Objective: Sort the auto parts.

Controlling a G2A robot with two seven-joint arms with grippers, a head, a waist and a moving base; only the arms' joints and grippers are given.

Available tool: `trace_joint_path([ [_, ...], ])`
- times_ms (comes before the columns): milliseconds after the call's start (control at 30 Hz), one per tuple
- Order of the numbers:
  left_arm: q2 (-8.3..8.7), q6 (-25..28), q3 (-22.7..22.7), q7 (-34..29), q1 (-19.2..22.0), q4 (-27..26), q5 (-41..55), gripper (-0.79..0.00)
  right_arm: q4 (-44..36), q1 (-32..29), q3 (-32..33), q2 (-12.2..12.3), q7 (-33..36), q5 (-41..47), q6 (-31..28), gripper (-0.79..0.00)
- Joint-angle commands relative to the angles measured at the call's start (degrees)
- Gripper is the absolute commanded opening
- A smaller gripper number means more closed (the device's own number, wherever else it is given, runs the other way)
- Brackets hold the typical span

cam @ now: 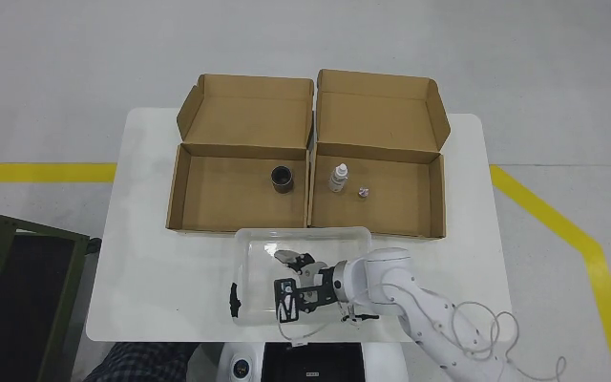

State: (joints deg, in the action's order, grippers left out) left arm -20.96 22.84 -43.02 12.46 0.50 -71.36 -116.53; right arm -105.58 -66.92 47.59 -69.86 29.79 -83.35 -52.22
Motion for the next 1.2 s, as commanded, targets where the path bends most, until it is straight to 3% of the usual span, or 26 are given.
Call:
trace_joint_path([
  [0,0.0,0.0,0.0,0.0,0.0,0.0,0.0,0.0,0.4,0.4,-0.4,0.0,0.3,0.4,-0.2,-0.132],
  [133,0.0,0.0,0.0,0.0,0.0,0.0,0.0,0.0,1.0,1.0,-0.9,-0.1,0.8,1.3,-0.3,-0.169],
  [233,0.0,0.0,0.0,0.0,0.0,0.0,0.0,0.0,1.4,1.4,-1.3,-0.1,1.5,2.3,-0.9,-0.117],
  [800,0.0,0.0,0.0,0.0,0.0,0.0,0.0,0.0,3.3,2.7,-2.7,0.1,2.8,4.8,-0.5,-0.225],
  [1167,0.0,0.0,0.0,0.0,0.0,0.0,0.0,0.0,3.8,2.7,-3.5,0.4,2.1,4.9,-0.1,-0.185],
])
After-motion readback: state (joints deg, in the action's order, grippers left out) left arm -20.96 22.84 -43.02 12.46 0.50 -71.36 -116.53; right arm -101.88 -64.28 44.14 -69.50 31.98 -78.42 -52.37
